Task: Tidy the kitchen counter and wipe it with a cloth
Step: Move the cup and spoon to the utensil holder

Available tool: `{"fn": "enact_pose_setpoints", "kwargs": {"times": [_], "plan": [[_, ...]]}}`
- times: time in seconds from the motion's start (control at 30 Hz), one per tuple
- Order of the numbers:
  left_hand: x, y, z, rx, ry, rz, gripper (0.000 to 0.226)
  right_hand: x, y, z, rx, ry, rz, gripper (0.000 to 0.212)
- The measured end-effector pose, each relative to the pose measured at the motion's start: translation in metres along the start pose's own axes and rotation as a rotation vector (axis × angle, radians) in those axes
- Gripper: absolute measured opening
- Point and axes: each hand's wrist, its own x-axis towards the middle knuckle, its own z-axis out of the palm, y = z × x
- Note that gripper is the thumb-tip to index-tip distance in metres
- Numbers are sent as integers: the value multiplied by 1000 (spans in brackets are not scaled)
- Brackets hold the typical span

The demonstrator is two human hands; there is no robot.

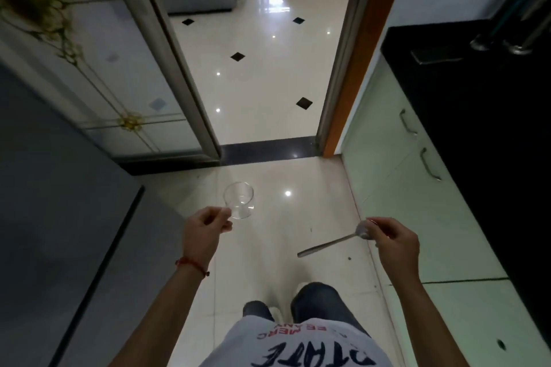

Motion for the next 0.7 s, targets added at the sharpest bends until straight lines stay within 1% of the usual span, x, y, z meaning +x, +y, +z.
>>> {"fn": "enact_pose_setpoints", "kwargs": {"times": [0.03,0.13,0.23,0.33,0.57,0.7], "plan": [[18,7,9,4,-14,12,13,13,-1,2,14,25,16,17],[66,25,41,-9,-33,40,15,59,-6,9,34,74,53,12],[106,42,73,-31,-57,39,16,109,-20,19,52,114,42,22],[136,59,99,-27,-88,31,14,160,-36,26,67,125,41,24],[207,89,142,16,-134,-2,11,259,-80,42,79,124,4,9],[250,110,181,49,-203,-5,10,297,-83,35,140,198,47,16]]}}
